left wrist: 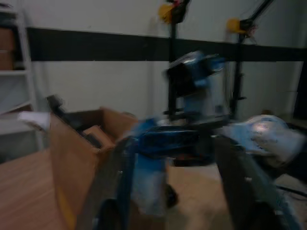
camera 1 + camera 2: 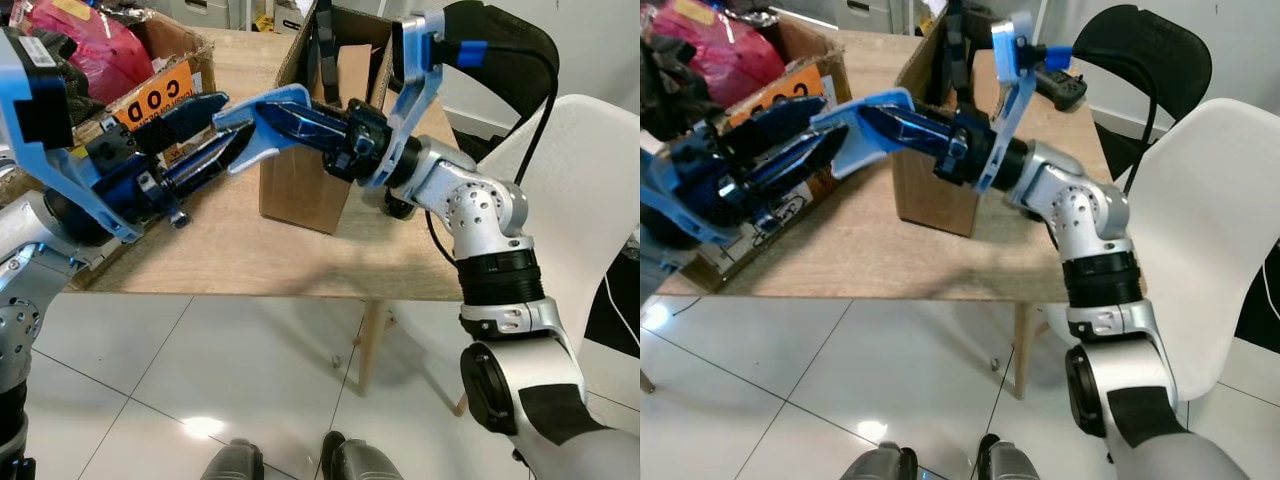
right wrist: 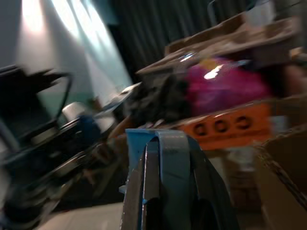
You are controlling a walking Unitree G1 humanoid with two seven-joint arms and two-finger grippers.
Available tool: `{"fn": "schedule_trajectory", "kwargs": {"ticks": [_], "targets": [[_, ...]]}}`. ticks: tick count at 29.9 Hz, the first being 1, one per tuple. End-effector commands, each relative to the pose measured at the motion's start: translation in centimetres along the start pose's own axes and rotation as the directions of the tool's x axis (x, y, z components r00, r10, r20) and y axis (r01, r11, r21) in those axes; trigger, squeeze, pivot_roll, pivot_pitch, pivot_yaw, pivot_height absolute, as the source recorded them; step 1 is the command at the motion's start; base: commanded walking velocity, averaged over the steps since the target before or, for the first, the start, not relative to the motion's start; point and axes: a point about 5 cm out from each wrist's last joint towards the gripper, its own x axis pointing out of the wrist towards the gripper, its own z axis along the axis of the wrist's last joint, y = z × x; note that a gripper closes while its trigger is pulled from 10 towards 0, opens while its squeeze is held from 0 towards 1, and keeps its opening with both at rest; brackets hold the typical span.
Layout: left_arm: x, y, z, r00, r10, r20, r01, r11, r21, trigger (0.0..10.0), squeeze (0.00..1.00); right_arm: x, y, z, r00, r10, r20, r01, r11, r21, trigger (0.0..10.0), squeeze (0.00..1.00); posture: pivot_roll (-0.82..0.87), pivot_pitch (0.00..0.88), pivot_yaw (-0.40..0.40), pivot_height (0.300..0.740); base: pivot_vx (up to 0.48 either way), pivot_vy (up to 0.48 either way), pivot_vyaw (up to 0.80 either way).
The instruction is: Picking trash to rubbish bin
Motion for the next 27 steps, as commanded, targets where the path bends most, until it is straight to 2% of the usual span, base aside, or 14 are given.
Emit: {"fn": "schedule_trajectory", "kwargs": {"ticks": [1,3,4,5,6,9,10,12,20,21,22,26,27], "targets": [[-0.3,-0.3,0.4,1.0,-0.031,-0.001,0.031,0.999,0.017,10.0,1.0,-0.7,-0.3,1.7,0.997,-0.032,0.076,0.035,0.999,-0.041,0.0,0.0,0.05,0.175,-0.042,0.74,0.0,0.0,0.0],[-0.3,-0.3,0.4,1.0,-0.031,-0.001,0.031,0.999,0.017,10.0,1.0,-0.7,-0.3,1.7,0.997,-0.032,0.076,0.035,0.999,-0.041,0.0,0.0,0.05,0.175,-0.042,0.74,0.0,0.0,0.0],[-0.4,-0.4,0.2,0.999,-0.032,-0.016,0.032,0.999,0.015,10.0,1.0,-1.0,-0.4,2.4,0.994,-0.044,0.099,0.05,0.997,-0.06,0.0,0.0,0.05,0.174,-0.04,0.74,0.0,0.0,0.0],[-0.4,-0.4,0.1,0.999,-0.036,-0.025,0.037,0.999,0.014,10.0,0.0,-1.4,-0.5,3.4,0.99,-0.053,0.131,0.064,0.994,-0.084,0.0,0.0,0.05,0.172,-0.036,0.74,0.0,0.0,0.0],[-0.4,-0.4,0.1,0.999,-0.036,-0.025,0.037,0.999,0.014,10.0,0.0,-1.4,-0.5,3.4,0.99,-0.053,0.131,0.064,0.994,-0.084,0.0,0.0,0.05,0.172,-0.036,0.74,0.0,0.0,0.0],[-0.3,-0.5,-0.1,0.998,-0.049,-0.027,0.049,0.999,0.01,10.0,0.0,-2.5,-0.3,5.8,0.975,-0.07,0.21,0.099,0.986,-0.131,0.0,0.0,0.05,0.172,-0.031,0.74,0.0,0.0,0.0],[-0.3,-0.5,-0.1,0.998,-0.049,-0.027,0.049,0.999,0.01,10.0,0.0,-2.5,-0.3,5.8,0.975,-0.07,0.21,0.099,0.986,-0.131,0.0,0.0,0.05,0.172,-0.031,0.74,0.0,0.0,0.0],[-0.2,-0.5,-0.1,0.998,-0.056,-0.023,0.056,0.998,0.007,10.0,0.0,-3.1,0.0,7.5,0.955,-0.069,0.289,0.117,0.981,-0.152,0.0,0.0,0.05,0.174,-0.025,0.74,0.0,0.0,0.0],[-0.1,-0.4,-0.3,0.997,-0.071,-0.019,0.071,0.997,0.001,10.0,0.0,-4.3,0.3,10.0,0.899,-0.096,0.427,0.186,0.967,-0.173,0.0,0.0,0.03,0.175,-0.017,0.74,0.0,0.0,0.0],[-0.1,-0.4,-0.3,0.997,-0.076,-0.016,0.076,0.997,-0.001,10.0,0.0,-4.7,0.2,11.0,0.876,-0.151,0.457,0.27,0.94,-0.208,0.0,0.0,0.03,0.175,-0.017,0.74,0.0,0.0,0.0],[-0.1,-0.4,-0.3,0.997,-0.076,-0.016,0.076,0.997,-0.001,10.0,0.0,-4.7,0.2,11.0,0.876,-0.151,0.457,0.27,0.94,-0.208,0.0,0.0,0.03,0.175,-0.017,0.74,0.0,0.0,0.0],[0.0,-0.4,-0.4,0.997,-0.076,-0.017,0.076,0.997,-0.003,10.0,0.0,-5.3,-0.5,12.7,0.825,-0.316,0.468,0.484,0.822,-0.298,0.0,0.0,0.03,0.178,-0.015,0.74,0.0,0.0,0.0],[0.0,-0.4,-0.4,0.997,-0.076,-0.017,0.076,0.997,-0.003,10.0,0.0,-5.3,-0.5,12.7,0.825,-0.316,0.468,0.484,0.822,-0.298,0.0,0.0,0.03,0.178,-0.015,0.74,0.0,0.0,0.0]]}}
